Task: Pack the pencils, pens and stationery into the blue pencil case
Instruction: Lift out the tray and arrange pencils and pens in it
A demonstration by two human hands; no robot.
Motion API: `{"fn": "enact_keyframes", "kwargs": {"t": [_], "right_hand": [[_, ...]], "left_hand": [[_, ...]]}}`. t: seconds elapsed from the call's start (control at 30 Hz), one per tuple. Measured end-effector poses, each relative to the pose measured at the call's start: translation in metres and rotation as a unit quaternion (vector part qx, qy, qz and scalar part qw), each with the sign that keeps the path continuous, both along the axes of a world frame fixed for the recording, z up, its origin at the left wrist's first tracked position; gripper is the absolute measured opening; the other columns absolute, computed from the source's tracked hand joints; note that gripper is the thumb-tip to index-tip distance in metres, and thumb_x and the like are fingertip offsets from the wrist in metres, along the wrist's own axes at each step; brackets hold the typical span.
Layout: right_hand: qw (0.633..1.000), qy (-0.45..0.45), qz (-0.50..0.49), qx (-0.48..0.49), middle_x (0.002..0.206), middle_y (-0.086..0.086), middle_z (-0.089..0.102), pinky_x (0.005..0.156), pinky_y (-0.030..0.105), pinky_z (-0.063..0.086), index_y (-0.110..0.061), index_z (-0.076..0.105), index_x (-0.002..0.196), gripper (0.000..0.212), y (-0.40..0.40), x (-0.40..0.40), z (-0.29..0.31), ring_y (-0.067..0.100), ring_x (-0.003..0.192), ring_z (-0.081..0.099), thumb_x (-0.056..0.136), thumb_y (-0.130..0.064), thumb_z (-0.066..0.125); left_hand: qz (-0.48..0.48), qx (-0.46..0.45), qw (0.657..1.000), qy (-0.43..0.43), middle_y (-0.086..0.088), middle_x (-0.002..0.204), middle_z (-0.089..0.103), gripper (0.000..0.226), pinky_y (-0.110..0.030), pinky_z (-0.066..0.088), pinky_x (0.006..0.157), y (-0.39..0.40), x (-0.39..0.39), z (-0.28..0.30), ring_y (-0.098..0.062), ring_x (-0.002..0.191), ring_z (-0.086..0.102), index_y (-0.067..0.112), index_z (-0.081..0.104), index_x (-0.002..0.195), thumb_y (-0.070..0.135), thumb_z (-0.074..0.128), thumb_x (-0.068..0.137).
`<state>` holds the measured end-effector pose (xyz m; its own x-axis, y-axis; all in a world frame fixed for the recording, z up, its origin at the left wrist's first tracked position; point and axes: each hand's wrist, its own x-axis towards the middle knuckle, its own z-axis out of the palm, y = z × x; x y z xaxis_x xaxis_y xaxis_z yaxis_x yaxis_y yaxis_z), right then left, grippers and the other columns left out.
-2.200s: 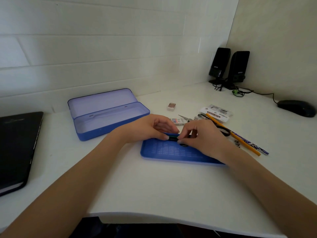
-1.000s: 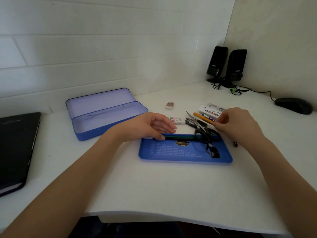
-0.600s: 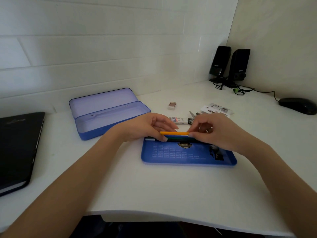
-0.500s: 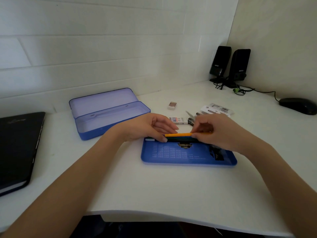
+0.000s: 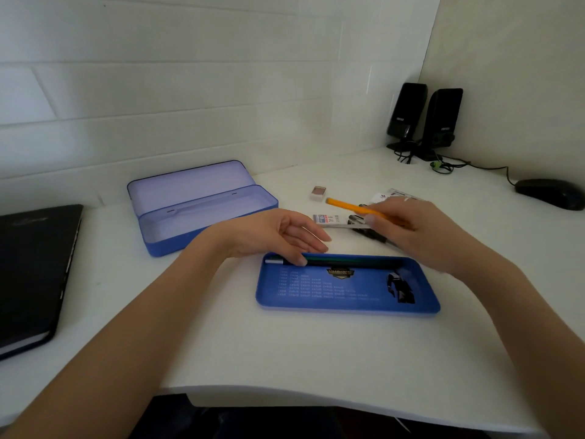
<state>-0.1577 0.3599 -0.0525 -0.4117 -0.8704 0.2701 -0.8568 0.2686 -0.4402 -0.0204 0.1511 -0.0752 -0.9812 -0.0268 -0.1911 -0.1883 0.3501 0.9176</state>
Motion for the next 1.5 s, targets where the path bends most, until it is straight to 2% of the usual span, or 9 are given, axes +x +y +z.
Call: {"fn": "enact_keyframes", "kwargs": {"t": [0.1, 0.23, 0.33, 0.57, 0.73, 0.97, 1.17, 1.33, 1.5], "right_hand": [[0.997, -0.007, 0.067, 0.035, 0.096, -0.009, 0.054, 0.071, 0.017, 0.039, -0.032, 0.053, 0.13, 0.035, -0.007, 0.012, -0.002, 0.005, 0.083, 0.051, 0.097, -0.028, 0.04], [0.989, 0.025, 0.131, 0.058, 0.097, -0.004, 0.055, 0.069, 0.007, 0.036, -0.035, 0.061, 0.12, 0.041, -0.009, 0.016, -0.008, 0.006, 0.083, 0.05, 0.09, -0.008, 0.055], [0.987, 0.047, 0.139, 0.061, 0.1, -0.006, 0.053, 0.069, 0.005, 0.035, -0.028, 0.065, 0.118, 0.034, -0.01, 0.017, -0.008, 0.001, 0.082, 0.049, 0.088, -0.012, 0.059], [0.987, 0.031, 0.13, 0.093, 0.114, -0.016, 0.048, 0.074, 0.003, 0.036, -0.027, 0.059, 0.124, 0.044, -0.007, 0.023, -0.003, -0.013, 0.09, 0.045, 0.089, -0.003, 0.048], [0.989, 0.025, 0.131, 0.06, 0.102, -0.02, 0.052, 0.083, 0.009, 0.042, -0.03, 0.067, 0.114, 0.039, -0.008, 0.021, -0.005, -0.003, 0.092, 0.053, 0.087, -0.003, 0.057], [0.991, 0.004, 0.132, 0.008, 0.079, -0.004, 0.061, 0.07, 0.024, 0.049, -0.022, 0.077, 0.093, 0.021, -0.017, 0.032, -0.014, 0.012, 0.073, 0.059, 0.077, -0.01, 0.072], [0.992, 0.04, 0.115, 0.014, 0.076, -0.008, 0.062, 0.072, 0.03, 0.048, -0.026, 0.077, 0.089, 0.013, -0.019, 0.037, -0.016, 0.011, 0.075, 0.058, 0.08, -0.018, 0.071], [0.984, 0.065, -0.132, -0.102, 0.082, -0.008, 0.065, 0.077, 0.034, 0.051, -0.025, 0.074, 0.092, 0.012, 0.002, -0.001, 0.003, 0.013, 0.076, 0.06, 0.085, -0.025, 0.064], [0.939, 0.015, -0.344, 0.001, 0.097, 0.003, 0.071, 0.088, 0.044, 0.05, -0.024, 0.072, 0.094, 0.016, 0.026, -0.047, -0.005, 0.027, 0.093, 0.063, 0.084, -0.022, 0.06]], "left_hand": [[0.005, 0.017, 1.0, 0.005, 0.003, 0.106, 0.072, 0.046, -0.014, 0.051, 0.084, 0.0, 0.0, -0.001, -0.006, 0.104, 0.066, 0.016, 0.063, 0.11, -0.015, 0.064, 0.077], [-0.008, 0.021, 1.0, -0.003, 0.002, 0.11, 0.071, 0.045, -0.017, 0.052, 0.083, -0.002, -0.001, 0.001, -0.008, 0.104, 0.066, 0.014, 0.062, 0.113, -0.015, 0.062, 0.079], [-0.025, 0.022, 0.999, -0.007, 0.008, 0.106, 0.072, 0.044, -0.016, 0.052, 0.083, -0.004, 0.0, 0.001, -0.007, 0.103, 0.065, 0.012, 0.063, 0.112, -0.016, 0.062, 0.078], [-0.016, 0.015, 1.0, 0.007, 0.005, 0.108, 0.072, 0.034, -0.015, 0.05, 0.086, -0.006, 0.0, -0.001, -0.007, 0.104, 0.065, 0.01, 0.064, 0.11, -0.012, 0.057, 0.085], [-0.007, 0.055, 0.998, 0.014, -0.003, 0.114, 0.069, 0.025, -0.015, 0.047, 0.09, -0.003, 0.001, -0.001, -0.01, 0.109, 0.064, -0.002, 0.06, 0.116, 0.001, 0.048, 0.095], [-0.045, 0.016, 0.999, -0.004, 0.005, 0.107, 0.072, 0.034, -0.016, 0.049, 0.088, 0.0, 0.002, 0.003, -0.009, 0.106, 0.065, 0.011, 0.066, 0.105, -0.012, 0.062, 0.081], [-0.059, 0.004, 0.998, 0.001, 0.006, 0.11, 0.072, 0.042, -0.017, 0.047, 0.094, 0.0, 0.003, 0.002, -0.01, 0.112, 0.063, 0.013, 0.067, 0.108, -0.015, 0.063, 0.078], [-0.056, -0.011, 0.998, -0.002, 0.002, 0.122, 0.066, 0.051, -0.018, 0.047, 0.096, 0.0, 0.002, 0.002, -0.006, 0.118, 0.059, 0.015, 0.062, 0.119, -0.016, 0.063, 0.078], [-0.055, -0.016, 0.998, -0.01, -0.002, 0.124, 0.065, 0.052, -0.018, 0.047, 0.096, 0.0, 0.002, 0.003, -0.007, 0.118, 0.059, 0.017, 0.061, 0.119, -0.014, 0.065, 0.077]]}}
